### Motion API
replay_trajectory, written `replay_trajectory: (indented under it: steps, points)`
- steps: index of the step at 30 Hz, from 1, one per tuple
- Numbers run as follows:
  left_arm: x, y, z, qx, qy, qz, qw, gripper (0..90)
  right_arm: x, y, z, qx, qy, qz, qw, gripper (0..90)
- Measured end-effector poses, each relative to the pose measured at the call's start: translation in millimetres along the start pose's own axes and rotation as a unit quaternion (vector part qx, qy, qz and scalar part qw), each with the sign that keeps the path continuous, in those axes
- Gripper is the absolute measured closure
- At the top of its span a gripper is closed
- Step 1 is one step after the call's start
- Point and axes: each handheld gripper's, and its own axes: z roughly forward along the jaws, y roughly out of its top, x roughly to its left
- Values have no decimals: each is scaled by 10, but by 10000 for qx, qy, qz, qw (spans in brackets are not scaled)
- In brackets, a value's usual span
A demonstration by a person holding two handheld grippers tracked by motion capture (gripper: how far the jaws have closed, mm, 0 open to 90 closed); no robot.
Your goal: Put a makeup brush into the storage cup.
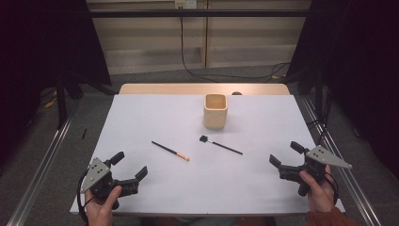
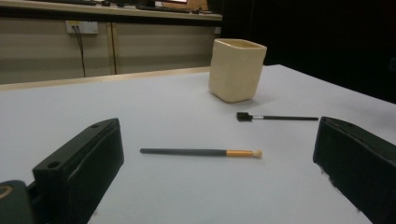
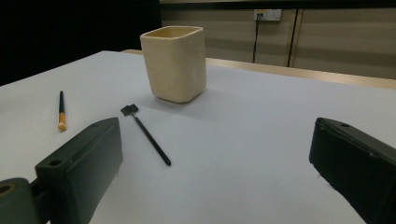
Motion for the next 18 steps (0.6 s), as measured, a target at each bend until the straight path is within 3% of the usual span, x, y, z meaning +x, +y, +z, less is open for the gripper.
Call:
replay_trajectory:
  steps: [5, 18]
  points:
    - [22, -9, 6, 7, -15, -42, 10000, 17, -22, -9, -10, 2, 36, 66, 10000, 20]
    - [-80, 23, 5, 34, -214, 162, 9996, 28, 38, 6, 0, 95, 174, 50, 9998, 19]
